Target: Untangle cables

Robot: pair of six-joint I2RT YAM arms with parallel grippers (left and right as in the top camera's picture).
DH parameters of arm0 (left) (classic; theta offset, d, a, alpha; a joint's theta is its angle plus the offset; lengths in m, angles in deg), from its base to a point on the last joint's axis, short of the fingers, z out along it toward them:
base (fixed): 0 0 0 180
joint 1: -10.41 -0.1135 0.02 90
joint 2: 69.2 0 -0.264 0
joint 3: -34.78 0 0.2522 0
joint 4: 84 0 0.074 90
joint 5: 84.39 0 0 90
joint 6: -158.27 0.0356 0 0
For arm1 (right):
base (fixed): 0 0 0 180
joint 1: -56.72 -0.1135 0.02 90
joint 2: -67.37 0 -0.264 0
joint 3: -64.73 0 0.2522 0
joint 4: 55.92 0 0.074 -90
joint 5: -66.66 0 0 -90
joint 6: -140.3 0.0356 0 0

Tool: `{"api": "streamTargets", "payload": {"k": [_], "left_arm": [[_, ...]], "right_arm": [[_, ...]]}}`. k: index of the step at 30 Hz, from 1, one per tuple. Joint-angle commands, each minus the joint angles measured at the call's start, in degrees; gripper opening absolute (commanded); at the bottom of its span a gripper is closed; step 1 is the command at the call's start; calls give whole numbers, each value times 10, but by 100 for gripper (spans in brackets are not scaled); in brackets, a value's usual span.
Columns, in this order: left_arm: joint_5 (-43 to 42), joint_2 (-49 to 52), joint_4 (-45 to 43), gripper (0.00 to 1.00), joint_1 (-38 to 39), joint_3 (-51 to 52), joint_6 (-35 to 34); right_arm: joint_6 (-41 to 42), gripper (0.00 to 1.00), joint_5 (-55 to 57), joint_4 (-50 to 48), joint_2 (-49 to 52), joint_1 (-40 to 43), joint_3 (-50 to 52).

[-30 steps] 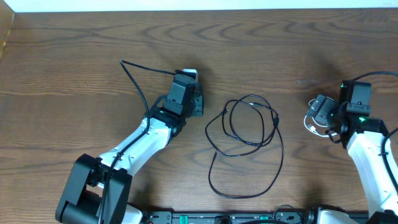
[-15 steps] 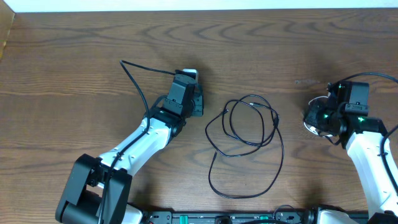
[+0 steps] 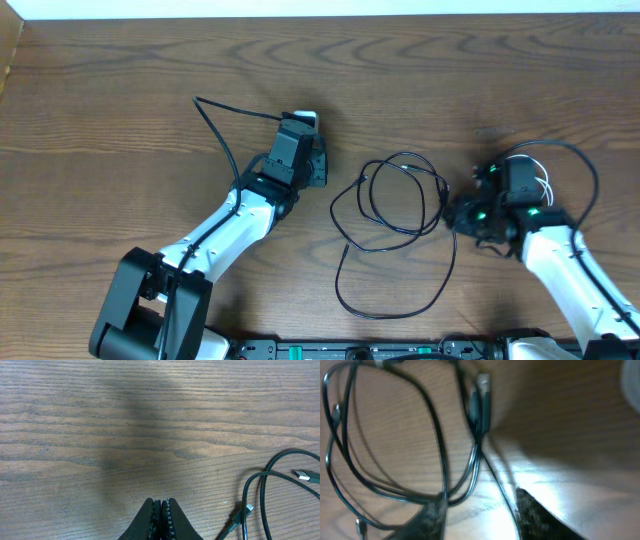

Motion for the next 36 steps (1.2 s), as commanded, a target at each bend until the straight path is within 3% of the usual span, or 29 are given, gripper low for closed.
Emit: {"api": "streamTargets", "payload": {"k": [1, 4, 6, 13, 15, 18, 19, 22, 28, 32, 36], "left_arm": [[2, -8, -1, 8, -2, -7, 3], [2, -8, 3, 8, -2, -7, 3], [2, -8, 6, 9, -2, -7, 3], [2, -8, 8, 8, -2, -7, 3], [2, -8, 8, 9, -2, -7, 3], [2, -8, 8, 9, -2, -7, 3], [2, -8, 8, 9, -2, -7, 3], [2, -8, 8, 15, -2, -7, 3], [2, -8, 8, 16, -2, -7, 3], [2, -8, 8, 17, -2, -7, 3], [2, -8, 8, 17, -2, -7, 3]], "right_arm": [[5, 56, 35, -28, 1, -41, 36], [10, 64, 90, -59, 1, -56, 59], [10, 61, 115, -99, 1, -59, 78], [1, 24, 110, -205, 1, -59, 140], [1, 22, 110, -215, 1, -59, 150], [1, 4, 110, -216, 1, -59, 151], [1, 2, 110, -216, 1, -59, 151], [1, 3, 110, -216, 1, -59, 151], [0, 4, 108, -210, 1, -59, 151], [-51, 10, 108, -207, 1, -63, 155], [-101, 8, 110, -213, 1, -68, 170]]}}
